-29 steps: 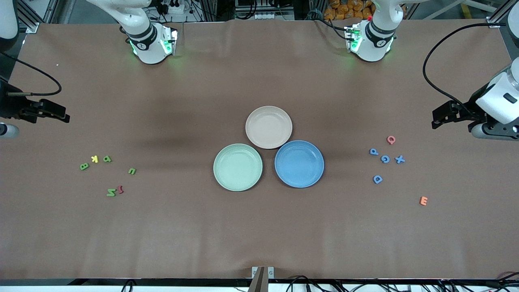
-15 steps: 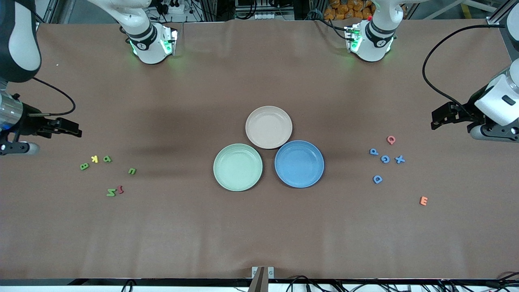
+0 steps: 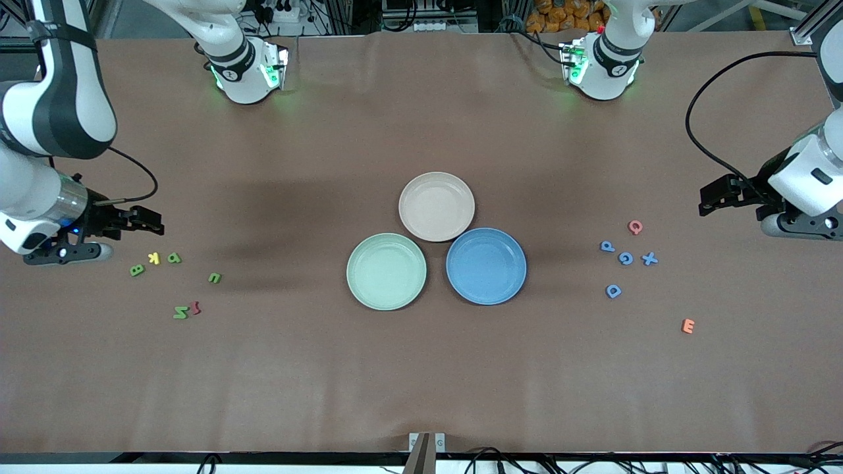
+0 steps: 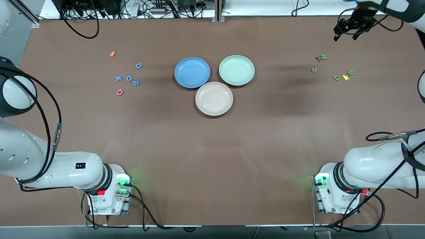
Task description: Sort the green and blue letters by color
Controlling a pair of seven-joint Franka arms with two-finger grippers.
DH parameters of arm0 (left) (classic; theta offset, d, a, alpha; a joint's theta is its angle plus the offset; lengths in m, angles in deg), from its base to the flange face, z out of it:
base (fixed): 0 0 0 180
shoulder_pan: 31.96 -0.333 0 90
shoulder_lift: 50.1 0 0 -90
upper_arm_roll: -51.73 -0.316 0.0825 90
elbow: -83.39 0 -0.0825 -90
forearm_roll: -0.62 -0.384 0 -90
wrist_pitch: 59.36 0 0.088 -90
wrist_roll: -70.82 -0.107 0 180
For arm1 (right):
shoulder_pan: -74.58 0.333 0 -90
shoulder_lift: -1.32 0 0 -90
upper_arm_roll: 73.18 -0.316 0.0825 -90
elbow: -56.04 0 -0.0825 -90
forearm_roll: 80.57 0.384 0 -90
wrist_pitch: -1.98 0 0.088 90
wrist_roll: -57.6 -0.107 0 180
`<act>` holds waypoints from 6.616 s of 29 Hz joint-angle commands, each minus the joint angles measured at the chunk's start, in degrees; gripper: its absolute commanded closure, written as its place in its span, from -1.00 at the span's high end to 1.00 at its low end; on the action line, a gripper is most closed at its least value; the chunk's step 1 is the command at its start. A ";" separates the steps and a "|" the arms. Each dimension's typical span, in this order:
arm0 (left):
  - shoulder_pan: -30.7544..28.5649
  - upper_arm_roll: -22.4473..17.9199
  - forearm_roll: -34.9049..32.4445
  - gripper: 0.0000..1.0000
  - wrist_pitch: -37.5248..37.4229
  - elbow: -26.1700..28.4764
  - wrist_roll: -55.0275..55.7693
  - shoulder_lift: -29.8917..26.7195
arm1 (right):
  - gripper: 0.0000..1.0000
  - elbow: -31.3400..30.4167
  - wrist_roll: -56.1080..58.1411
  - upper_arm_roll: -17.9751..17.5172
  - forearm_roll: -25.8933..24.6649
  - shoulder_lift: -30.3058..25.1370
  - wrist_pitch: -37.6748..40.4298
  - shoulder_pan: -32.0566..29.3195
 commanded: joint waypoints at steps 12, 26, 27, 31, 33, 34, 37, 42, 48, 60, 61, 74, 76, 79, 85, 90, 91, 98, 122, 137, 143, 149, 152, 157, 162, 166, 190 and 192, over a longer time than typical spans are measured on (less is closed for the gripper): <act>-0.24 0.21 0.31 0.69 0.81 1.96 1.50 -1.87 | -1.00 7.40 -10.84 -4.00 -1.05 -1.77 12.69 3.03; -0.24 0.21 0.31 0.14 0.81 1.87 1.50 -1.79 | -1.00 12.24 -25.69 -10.15 -0.70 -0.37 14.54 8.57; -0.15 0.21 0.31 0.10 0.81 1.87 1.50 -1.79 | -1.00 12.76 -27.18 -10.68 -0.70 -0.19 14.63 8.92; -0.24 0.21 0.31 -0.07 0.81 1.87 1.50 -1.79 | -1.00 15.13 -33.24 -11.74 -0.70 1.12 15.16 11.56; -0.24 0.21 0.31 -0.09 0.81 1.87 1.59 -1.79 | -1.00 17.33 -36.06 -12.00 -0.70 2.35 15.77 13.23; -0.24 0.21 0.31 -0.13 0.81 1.87 1.77 -1.79 | -1.00 18.47 -37.21 -12.00 -0.70 2.97 16.30 14.02; -0.24 0.21 0.31 -0.20 0.81 1.87 2.29 -1.79 | -1.00 22.42 -41.33 -12.09 -0.70 5.16 18.06 16.83; -0.15 0.21 0.31 -0.31 0.81 1.79 2.38 -1.79 | -1.00 28.31 -48.28 -12.09 -0.70 9.03 19.29 21.05; -0.15 0.21 0.23 -0.51 0.81 1.70 2.30 -1.70 | -1.00 34.55 -55.14 -12.62 -1.84 14.22 21.49 25.27; -0.15 0.21 0.23 -0.67 0.81 1.61 2.38 -1.70 | 1.00 36.85 -58.93 -12.62 -1.84 17.03 21.66 27.12; -0.15 0.21 0.23 -0.71 0.81 1.61 2.38 -1.70 | 1.00 36.85 -58.93 -12.62 -1.84 17.03 21.66 27.12; 0.20 0.21 0.23 -0.82 0.55 0.91 2.30 -2.22 | 1.00 37.20 -56.83 -12.35 -1.58 14.14 24.65 25.28; 0.29 0.21 0.14 -0.83 0.46 0.82 2.30 -2.31 | 1.00 36.76 -54.11 -12.35 -1.41 13.17 25.53 24.23; 0.46 0.21 0.14 -0.87 0.37 0.47 2.30 -2.75 | 1.00 36.68 -51.90 -12.27 -0.88 11.50 29.39 22.82; 0.99 0.21 0.05 -0.87 -1.20 -0.58 2.47 -3.19 | 1.00 35.36 -52.68 -10.95 -0.61 6.85 33.96 19.30; 2.04 0.21 -0.12 -0.87 -2.97 -1.81 3.44 -3.98 | 1.00 33.51 -52.25 -9.72 -0.70 3.86 34.94 16.93; 2.39 0.21 -0.21 -0.87 -3.58 -2.08 3.70 -4.33 | 1.00 33.08 -52.07 -9.72 -0.70 3.50 34.85 16.32; 5.03 0.30 -0.56 -0.87 -6.22 -3.22 5.72 -6.53 | 1.00 32.02 -44.35 -9.10 -0.88 2.71 34.94 12.72; 18.39 0.56 0.05 -0.87 -17.12 -7.35 19.69 -13.21 | 1.00 25.08 -34.58 0.39 -1.58 1.57 27.91 -0.39; 25.07 1.00 0.31 -0.87 -18.18 -7.79 29.36 -13.74 | 1.00 22.17 -39.41 6.01 -1.40 3.06 20.35 1.36; 28.49 1.00 2.15 -0.87 -18.44 -8.32 33.31 -13.74 | 1.00 22.26 -41.87 9.44 -0.97 4.64 18.76 3.83; 31.66 1.00 3.30 -0.87 -18.44 -9.72 37.71 -13.04 | 1.00 22.79 -45.47 9.44 -0.88 6.13 17.72 3.83; 32.98 1.00 3.39 -0.87 -18.53 -10.60 39.03 -11.99 | 1.00 22.70 -47.14 9.44 -0.61 6.58 14.47 3.83; 34.39 1.00 3.30 -0.87 -18.44 -14.38 42.28 -8.30 | 1.00 22.79 -48.29 9.53 -0.26 6.93 13.23 3.74; 34.83 1.00 3.30 -0.87 -18.44 -17.37 43.16 -5.04 | 0.99 22.70 -48.47 9.53 3.95 7.45 13.23 3.65; 35.09 1.00 3.30 -0.87 -18.44 -18.60 43.25 -3.29 | 0.98 22.70 -48.47 9.53 7.12 8.51 13.14 4.35; 35.18 0.74 2.69 -0.87 -14.84 -27.57 43.60 9.02 | 0.83 22.52 -48.12 10.24 8.00 11.67 9.71 4.18; 35.18 0.74 2.69 -0.86 -14.57 -27.57 43.60 9.55 | 0.80 22.52 -48.12 10.24 8.09 11.67 9.71 4.18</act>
